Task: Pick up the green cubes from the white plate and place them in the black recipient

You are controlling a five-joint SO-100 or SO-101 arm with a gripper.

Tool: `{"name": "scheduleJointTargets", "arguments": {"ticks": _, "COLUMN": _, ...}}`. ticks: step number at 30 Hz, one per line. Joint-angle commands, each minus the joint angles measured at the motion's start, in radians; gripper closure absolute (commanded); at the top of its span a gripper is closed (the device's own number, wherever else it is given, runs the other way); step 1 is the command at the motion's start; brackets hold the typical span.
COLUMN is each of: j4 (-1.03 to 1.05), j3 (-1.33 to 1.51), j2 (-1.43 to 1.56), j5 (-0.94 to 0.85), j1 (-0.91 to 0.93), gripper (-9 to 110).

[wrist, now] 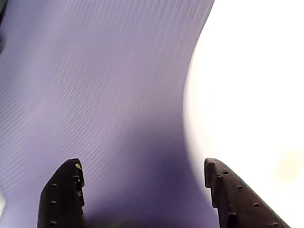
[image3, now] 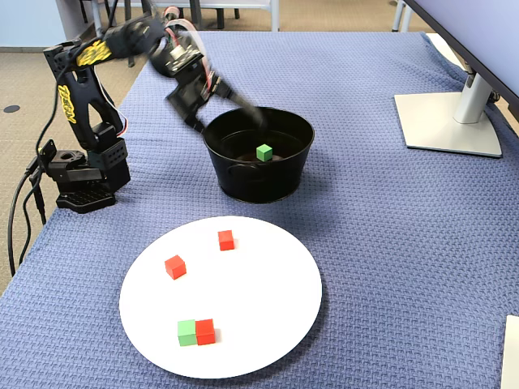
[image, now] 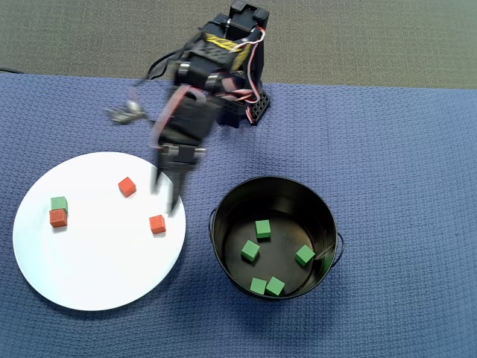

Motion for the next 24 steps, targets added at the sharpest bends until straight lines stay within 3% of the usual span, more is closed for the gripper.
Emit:
{"name": "scheduleJointTargets", "arguments": {"ticks": 1, "j4": -0.267, "j3": 0.044, "j2": -0.037, "j5": -0.374, "j1": 0.195, "gripper": 73}}
{"name": "scheduleJointTargets", "arguments": {"ticks": 5, "j4": -0.390, "j3": 0.083, "j2": -0.138, "j5": -0.565, "j1": 0.305, "gripper": 72}}
{"name": "scheduleJointTargets", "arguments": {"ticks": 7, "j4": -0.442, "j3": 0.084, "j2": -0.184, "j5": -0.569, "j1": 0.333, "gripper": 72}}
{"name": "scheduleJointTargets", "arguments": {"ticks": 13, "j4": -0.233, "j3": 0.041, "j2": -0.199, "j5": -0.284, "j1": 0.314, "gripper": 77}}
{"name": "scheduleJointTargets", "arguments": {"ticks": 19, "j4": -0.184, "j3": 0.101, "j2": -0.160, "j5": -0.051, "j1": 0.321, "gripper": 80}}
{"name": "scheduleJointTargets", "arguments": {"ticks": 24, "j4": -0.138, "j3": 0.167, "j2": -0.146, "j5": -0.005, "j1": 0.328, "gripper": 91}}
